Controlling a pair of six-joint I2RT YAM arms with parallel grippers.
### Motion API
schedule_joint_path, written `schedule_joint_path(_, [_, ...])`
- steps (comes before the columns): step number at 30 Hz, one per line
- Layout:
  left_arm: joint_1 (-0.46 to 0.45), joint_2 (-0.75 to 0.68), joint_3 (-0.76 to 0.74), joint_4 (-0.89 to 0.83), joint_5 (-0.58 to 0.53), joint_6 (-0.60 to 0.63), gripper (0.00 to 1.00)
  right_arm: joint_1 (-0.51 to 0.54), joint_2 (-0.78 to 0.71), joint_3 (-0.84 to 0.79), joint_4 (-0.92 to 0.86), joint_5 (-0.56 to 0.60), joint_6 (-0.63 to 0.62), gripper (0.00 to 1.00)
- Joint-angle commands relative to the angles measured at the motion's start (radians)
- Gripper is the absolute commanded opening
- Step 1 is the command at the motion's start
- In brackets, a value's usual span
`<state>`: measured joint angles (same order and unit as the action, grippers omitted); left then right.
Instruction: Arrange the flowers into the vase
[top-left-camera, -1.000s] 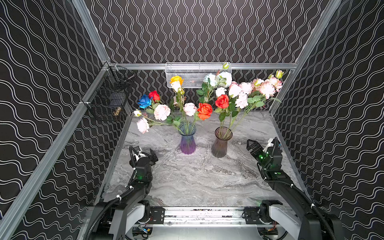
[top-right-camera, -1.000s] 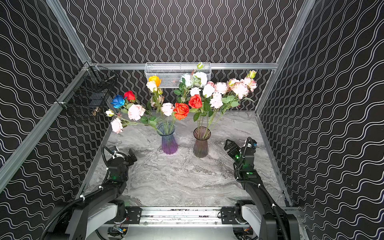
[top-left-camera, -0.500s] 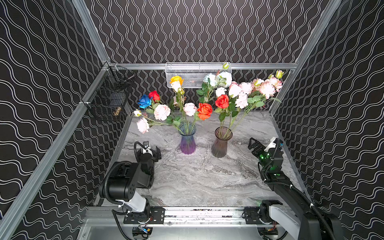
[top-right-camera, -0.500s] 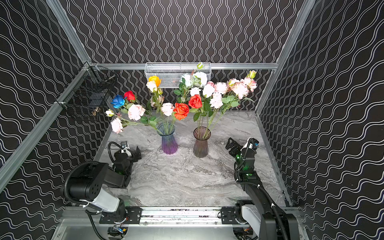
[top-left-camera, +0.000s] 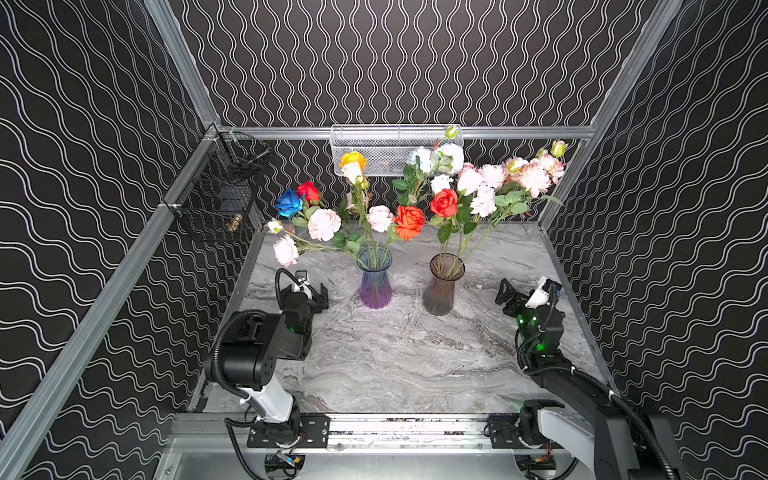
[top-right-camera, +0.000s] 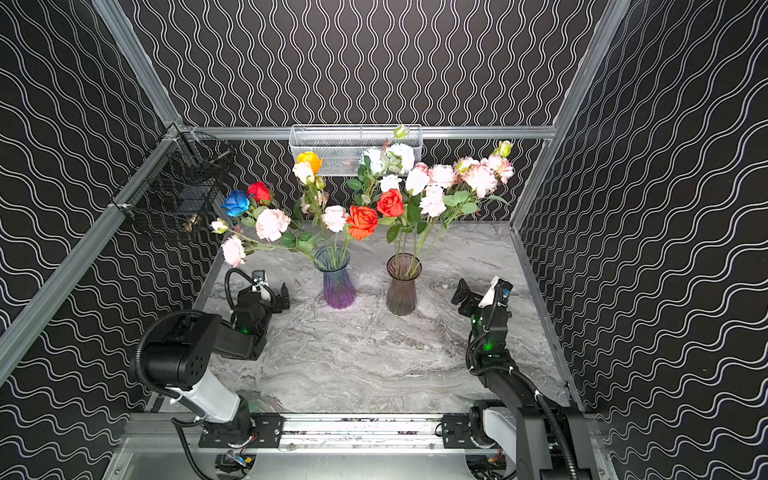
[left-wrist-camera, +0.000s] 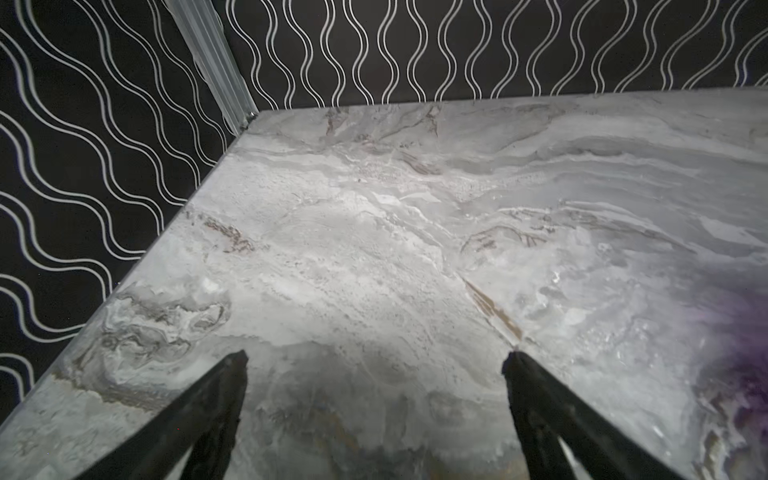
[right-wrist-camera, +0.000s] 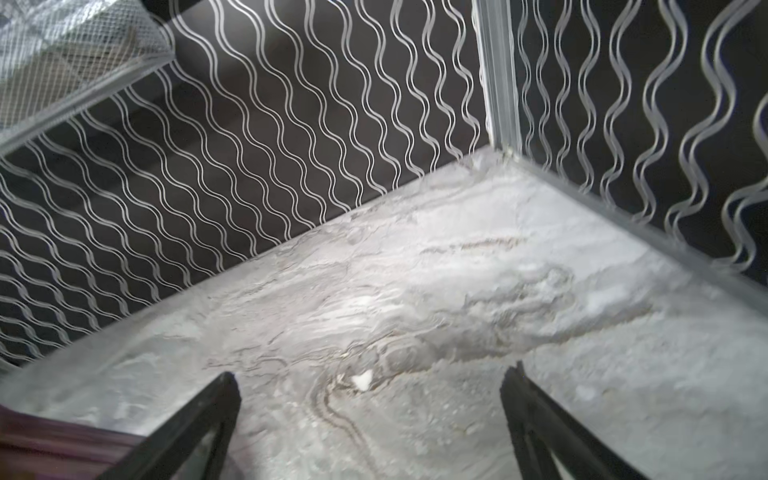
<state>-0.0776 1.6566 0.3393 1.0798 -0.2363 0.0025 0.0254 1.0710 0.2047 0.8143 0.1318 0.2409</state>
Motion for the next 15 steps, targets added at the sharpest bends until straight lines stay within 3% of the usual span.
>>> schedule_joint_path(1, [-0.001, 0.004, 0.004, 0.005, -0.008, 0.026, 0.99, 0.001, 0.017, -0.011, 0.12, -0.047, -0.233, 1.0])
schedule_joint_path(5, [-0.001, -0.001, 0.003, -0.007, -0.008, 0.023, 0.99, 0.002, 0.073, 0.006, 0.104, -0.051, -0.256, 1.0])
schedule_joint_path(8, [-0.001, -0.001, 0.004, -0.006, -0.009, 0.025, 0.99, 0.004, 0.177, -0.025, 0.258, -0.045, -0.309, 0.99])
schedule_joint_path(15, [-0.002, 0.003, 0.004, 0.003, -0.011, 0.027, 0.99, 0.005, 0.551, -0.171, 0.918, 0.086, -0.286, 1.0])
